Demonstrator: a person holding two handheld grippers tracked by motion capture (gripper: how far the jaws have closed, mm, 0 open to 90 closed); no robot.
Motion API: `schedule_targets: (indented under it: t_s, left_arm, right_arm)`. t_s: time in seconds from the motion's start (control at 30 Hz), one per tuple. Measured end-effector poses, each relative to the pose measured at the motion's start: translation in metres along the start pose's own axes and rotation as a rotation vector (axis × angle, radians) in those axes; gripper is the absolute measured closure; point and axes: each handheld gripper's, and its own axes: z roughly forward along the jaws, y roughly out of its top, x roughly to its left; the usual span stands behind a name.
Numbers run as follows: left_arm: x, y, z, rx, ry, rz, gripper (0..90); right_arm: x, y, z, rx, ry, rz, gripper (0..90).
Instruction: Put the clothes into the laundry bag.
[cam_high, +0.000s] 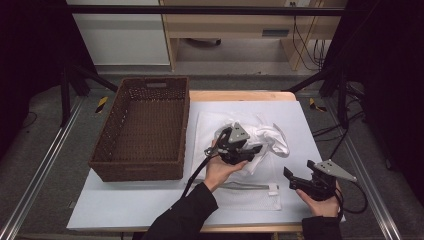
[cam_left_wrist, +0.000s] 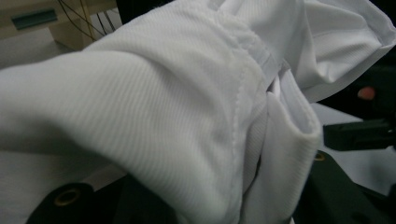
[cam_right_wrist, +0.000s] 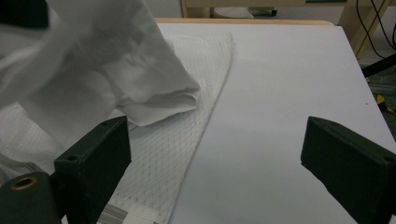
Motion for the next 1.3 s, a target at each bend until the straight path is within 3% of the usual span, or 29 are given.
schedule_targets:
  t_s: [0.2, 0.37, 0.47, 0.57, 0.7, 0.83, 0.93, 1.1, 1.2, 1.3]
  left_arm:
    - [-0.001, -0.024, 0.026, 0.093, -0.007, 0.001, 57.0]
    - [-0.002, -0.039, 0.04, 0.157, -0.006, -0.017, 49.8]
    - [-0.002, -0.043, 0.043, 0.193, -0.029, -0.023, 47.6]
    - [-0.005, -0.044, 0.04, 0.191, -0.022, 0.026, 46.2]
    - [-0.007, -0.035, 0.023, 0.143, 0.007, 0.072, 44.5]
    - [-0.004, -0.023, -0.002, 0.116, 0.003, 0.051, 44.5]
    - [-0.001, -0.019, -0.024, 0.128, 0.01, 0.028, 44.9]
    - [0.002, -0.035, -0.057, 0.108, -0.005, -0.007, 44.6]
    - [0.0, -0.051, -0.073, 0.091, 0.036, 0.0, 45.3]
    - [-0.001, -0.065, -0.084, 0.106, 0.039, -0.009, 45.5]
  right_arm:
    - [0.001, 0.001, -0.002, -0.014, 0.014, 0.002, 10.9]
    - [0.001, 0.002, -0.002, -0.019, 0.018, 0.001, 11.2]
    - [0.002, 0.003, -0.003, -0.024, 0.022, -0.002, 11.2]
    - [0.003, 0.003, -0.004, -0.028, 0.028, 0.0, 11.2]
    - [0.003, 0.004, -0.003, -0.031, 0.033, 0.003, 11.1]
    - [0.006, 0.006, -0.002, -0.037, 0.05, -0.008, 10.6]
    - [0.011, 0.009, -0.001, -0.042, 0.075, -0.024, 10.0]
    - [0.022, 0.015, 0.008, -0.023, 0.115, -0.056, 9.4]
    - [0.031, 0.018, 0.014, -0.005, 0.121, -0.082, 8.4]
    - [0.036, 0.02, 0.023, 0.006, 0.147, -0.096, 8.0]
